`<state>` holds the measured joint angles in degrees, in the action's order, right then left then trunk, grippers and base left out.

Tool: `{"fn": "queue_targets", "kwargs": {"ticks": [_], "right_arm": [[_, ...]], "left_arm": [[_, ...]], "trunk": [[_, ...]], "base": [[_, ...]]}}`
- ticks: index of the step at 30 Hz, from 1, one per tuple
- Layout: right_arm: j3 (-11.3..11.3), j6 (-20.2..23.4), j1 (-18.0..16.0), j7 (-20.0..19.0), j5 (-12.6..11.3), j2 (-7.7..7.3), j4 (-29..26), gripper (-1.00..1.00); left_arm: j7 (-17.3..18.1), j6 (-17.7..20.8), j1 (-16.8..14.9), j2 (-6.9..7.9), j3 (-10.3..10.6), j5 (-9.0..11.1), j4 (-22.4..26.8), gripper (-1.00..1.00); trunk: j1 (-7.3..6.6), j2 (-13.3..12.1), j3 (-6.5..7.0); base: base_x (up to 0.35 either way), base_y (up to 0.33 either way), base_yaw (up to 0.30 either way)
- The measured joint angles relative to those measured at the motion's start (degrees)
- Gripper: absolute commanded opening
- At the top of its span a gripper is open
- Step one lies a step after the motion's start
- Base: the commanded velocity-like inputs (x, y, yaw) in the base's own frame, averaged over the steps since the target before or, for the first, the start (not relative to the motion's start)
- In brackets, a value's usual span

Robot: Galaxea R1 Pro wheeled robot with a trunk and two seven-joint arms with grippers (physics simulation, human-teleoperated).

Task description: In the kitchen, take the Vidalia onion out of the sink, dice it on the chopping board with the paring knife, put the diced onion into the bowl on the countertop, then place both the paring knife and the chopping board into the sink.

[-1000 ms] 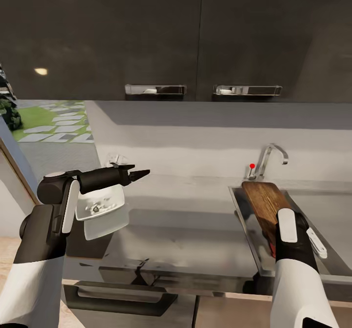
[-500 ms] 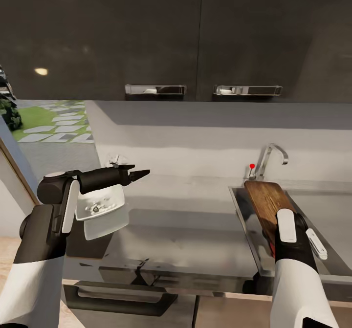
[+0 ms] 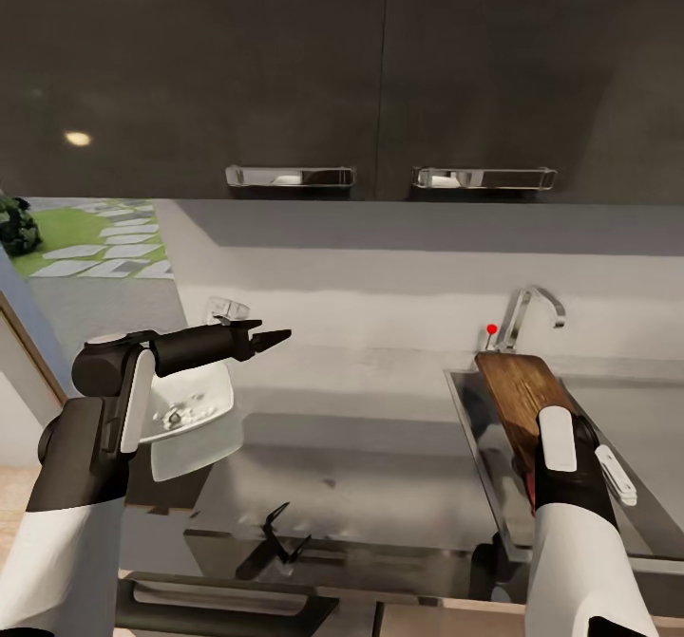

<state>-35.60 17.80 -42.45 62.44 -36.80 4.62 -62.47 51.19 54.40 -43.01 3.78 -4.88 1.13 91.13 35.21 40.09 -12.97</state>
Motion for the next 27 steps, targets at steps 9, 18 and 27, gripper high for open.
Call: {"fn": "queue_targets", "kwargs": {"ticks": [9, 18, 27], "right_arm": [[0.0, -0.1, 0.0, 0.0, 0.0, -0.01, 0.0, -1.00], [-0.1, -0.4, 0.0, 0.1, 0.1, -0.01, 0.0, -1.00], [-2.2, -4.3, 0.0, 0.2, 0.2, -0.01, 0.8, -1.00]], "left_arm": [[0.0, 0.0, 0.0, 0.00, 0.0, 0.0, 0.0, 1.00], [0.0, 0.0, 0.0, 0.00, 0.0, 0.0, 0.0, 1.00], [0.0, 0.0, 0.0, 0.00, 0.0, 0.0, 0.0, 1.00]], "trunk": [[0.00, 0.0, 0.00], [0.00, 0.0, 0.00], [0.00, 0.0, -0.50]], "base": [[0.001, 0.000, 0.000], [0.000, 0.000, 0.000], [0.000, 0.000, 0.000]]}}
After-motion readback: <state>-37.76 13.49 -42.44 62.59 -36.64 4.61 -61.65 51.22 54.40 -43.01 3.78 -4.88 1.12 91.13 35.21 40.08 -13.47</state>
